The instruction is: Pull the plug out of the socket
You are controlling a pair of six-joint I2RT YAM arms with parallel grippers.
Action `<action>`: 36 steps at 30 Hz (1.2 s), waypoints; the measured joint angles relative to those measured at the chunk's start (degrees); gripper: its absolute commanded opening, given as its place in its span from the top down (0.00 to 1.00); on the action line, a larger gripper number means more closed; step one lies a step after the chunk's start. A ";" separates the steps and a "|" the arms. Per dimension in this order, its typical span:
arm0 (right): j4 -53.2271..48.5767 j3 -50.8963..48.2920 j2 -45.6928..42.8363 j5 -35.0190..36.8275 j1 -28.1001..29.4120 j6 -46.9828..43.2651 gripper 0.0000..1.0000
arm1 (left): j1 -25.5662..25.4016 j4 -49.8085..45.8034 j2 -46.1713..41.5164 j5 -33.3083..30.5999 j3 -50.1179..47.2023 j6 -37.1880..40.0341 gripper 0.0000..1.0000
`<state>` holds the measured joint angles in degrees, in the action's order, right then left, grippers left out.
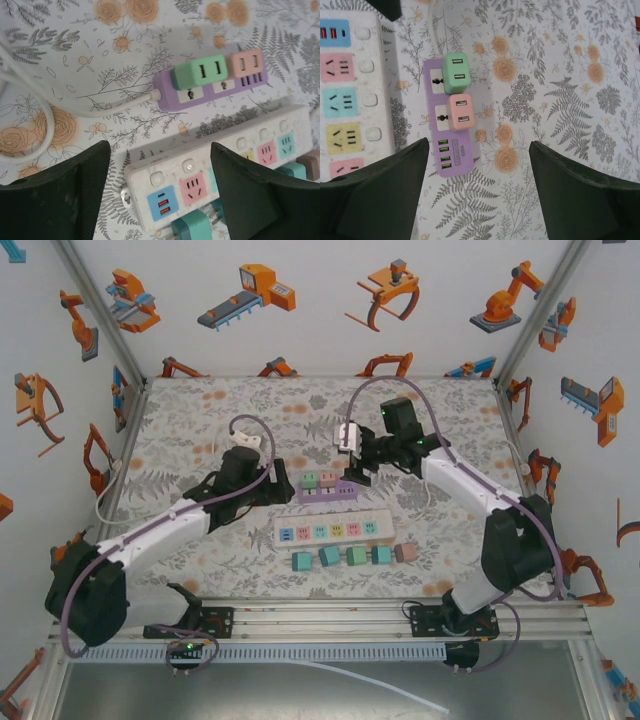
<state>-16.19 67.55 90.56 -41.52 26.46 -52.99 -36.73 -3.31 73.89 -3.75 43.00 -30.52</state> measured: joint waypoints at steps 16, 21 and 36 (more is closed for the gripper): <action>1.62 2.38 12.61 2.16 4.50 -4.63 0.46 | 0.13 2.58 18.05 1.16 6.73 -0.37 0.38; 5.18 2.38 14.14 2.14 4.61 -2.43 0.50 | 0.13 4.04 20.76 1.40 7.82 -0.83 0.39; 4.87 4.26 18.21 2.12 5.16 -1.16 0.62 | -0.28 5.01 21.33 0.59 7.91 -2.14 0.41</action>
<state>-11.31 71.81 108.77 -39.40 31.62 -54.15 -37.01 1.69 95.22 -3.16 50.92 -32.67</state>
